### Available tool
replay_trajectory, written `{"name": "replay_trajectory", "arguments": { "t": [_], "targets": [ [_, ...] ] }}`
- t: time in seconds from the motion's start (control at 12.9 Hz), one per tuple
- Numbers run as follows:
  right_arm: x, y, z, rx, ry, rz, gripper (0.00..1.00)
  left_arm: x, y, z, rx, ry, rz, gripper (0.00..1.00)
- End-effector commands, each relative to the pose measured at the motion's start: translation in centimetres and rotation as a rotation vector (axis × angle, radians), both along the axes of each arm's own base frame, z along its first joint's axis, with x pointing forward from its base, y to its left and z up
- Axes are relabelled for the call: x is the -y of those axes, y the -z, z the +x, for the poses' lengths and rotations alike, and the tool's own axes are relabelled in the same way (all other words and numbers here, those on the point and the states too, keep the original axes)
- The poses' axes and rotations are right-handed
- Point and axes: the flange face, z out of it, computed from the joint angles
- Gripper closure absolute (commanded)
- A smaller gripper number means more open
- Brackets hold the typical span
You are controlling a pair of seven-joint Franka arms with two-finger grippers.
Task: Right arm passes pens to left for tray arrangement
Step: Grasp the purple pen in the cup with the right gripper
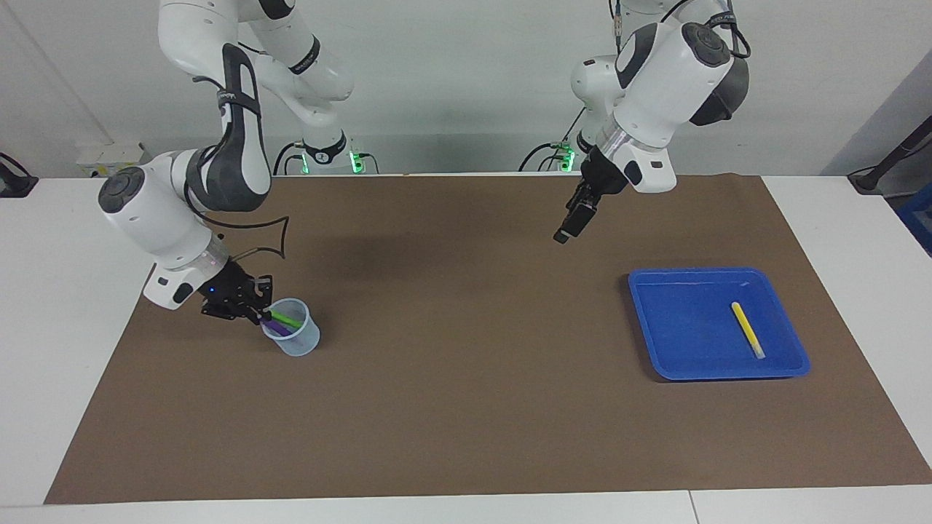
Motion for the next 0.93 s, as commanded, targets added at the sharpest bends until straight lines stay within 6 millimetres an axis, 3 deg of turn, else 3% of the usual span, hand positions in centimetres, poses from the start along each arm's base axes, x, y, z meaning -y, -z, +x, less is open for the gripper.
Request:
{"name": "replay_trajectory", "arguments": {
  "t": [0.0,0.47,0.86],
  "targets": [
    [0.1,0.0,-0.2,-0.02,0.011,-0.012,0.94,0.1,-0.3,-0.9,0.0,-0.014,-0.002,0.0],
    [-0.2,-3.4,0.0,-0.041,0.004,0.009,0.95,0.2,-0.2,-1.0,-0.002,-0.012,-0.001,0.0],
    [-0.9,-7.0,-1.3,-0.055,0.017,0.005,0.97,0.2,-0.2,-1.1,-0.001,-0.014,0.0,0.0]
  ]
}}
